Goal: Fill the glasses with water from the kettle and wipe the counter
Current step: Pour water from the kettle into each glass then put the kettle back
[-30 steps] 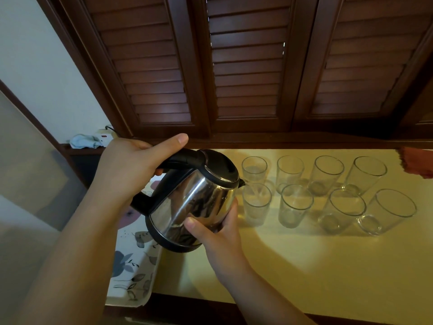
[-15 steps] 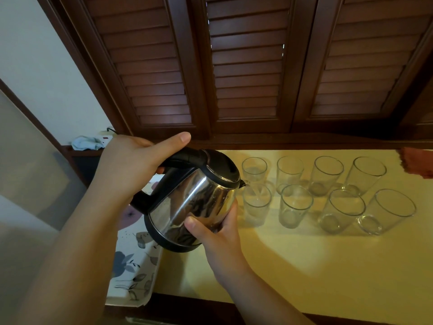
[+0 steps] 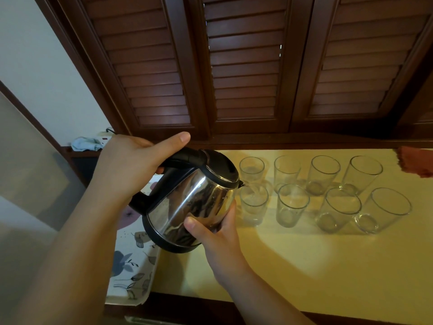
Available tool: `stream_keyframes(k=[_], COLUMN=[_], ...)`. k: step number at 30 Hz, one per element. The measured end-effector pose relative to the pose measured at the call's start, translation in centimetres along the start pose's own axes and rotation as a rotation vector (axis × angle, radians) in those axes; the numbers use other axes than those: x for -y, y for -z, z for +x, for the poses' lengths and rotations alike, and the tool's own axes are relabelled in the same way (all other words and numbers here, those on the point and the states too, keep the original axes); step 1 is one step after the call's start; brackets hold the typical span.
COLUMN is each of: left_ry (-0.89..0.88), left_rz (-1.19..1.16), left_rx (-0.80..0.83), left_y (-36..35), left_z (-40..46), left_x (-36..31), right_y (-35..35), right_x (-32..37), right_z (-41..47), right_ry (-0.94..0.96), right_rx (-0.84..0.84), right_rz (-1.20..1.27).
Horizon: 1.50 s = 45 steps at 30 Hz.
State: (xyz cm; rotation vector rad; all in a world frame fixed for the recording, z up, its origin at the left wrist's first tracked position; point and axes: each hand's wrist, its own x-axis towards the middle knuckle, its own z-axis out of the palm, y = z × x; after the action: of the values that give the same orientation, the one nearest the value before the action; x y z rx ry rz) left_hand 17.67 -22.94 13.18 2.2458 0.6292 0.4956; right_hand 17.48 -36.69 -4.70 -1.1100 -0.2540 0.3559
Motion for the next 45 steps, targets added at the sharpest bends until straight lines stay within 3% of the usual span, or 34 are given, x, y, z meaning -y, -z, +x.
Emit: stream_keyframes(k=[8, 14, 23, 31, 45], left_ry=[0.045, 0.145, 0.132, 0.006, -0.087], left_rz=[-0.054, -0.330, -0.541, -0.476, -0.124], left_rx=[-0.029, -0.011, -0.022, -0.069, -0.062], left_y=[0.1, 0.0, 0.7, 0.7, -4.8], left_z=[0.0, -0.4, 0.3, 3.1, 6.7], left_x=[1.1, 3.1, 2.9, -3.5, -9.1], right_y=[0.5, 1.2, 1.2, 2.0, 7.1], right_x=[0.6, 1.5, 4.7, 9.9, 9.5], right_z=[-0.1, 0.2, 1.5, 5.4, 9.1], right_ry=[-0.031, -0.018, 0.072, 0.179, 0.026], right_rx=[0.023, 0.039, 0.034, 0.020, 0.025], right_rz=[-0.040, -0.146, -0.256, -0.302, -0.238])
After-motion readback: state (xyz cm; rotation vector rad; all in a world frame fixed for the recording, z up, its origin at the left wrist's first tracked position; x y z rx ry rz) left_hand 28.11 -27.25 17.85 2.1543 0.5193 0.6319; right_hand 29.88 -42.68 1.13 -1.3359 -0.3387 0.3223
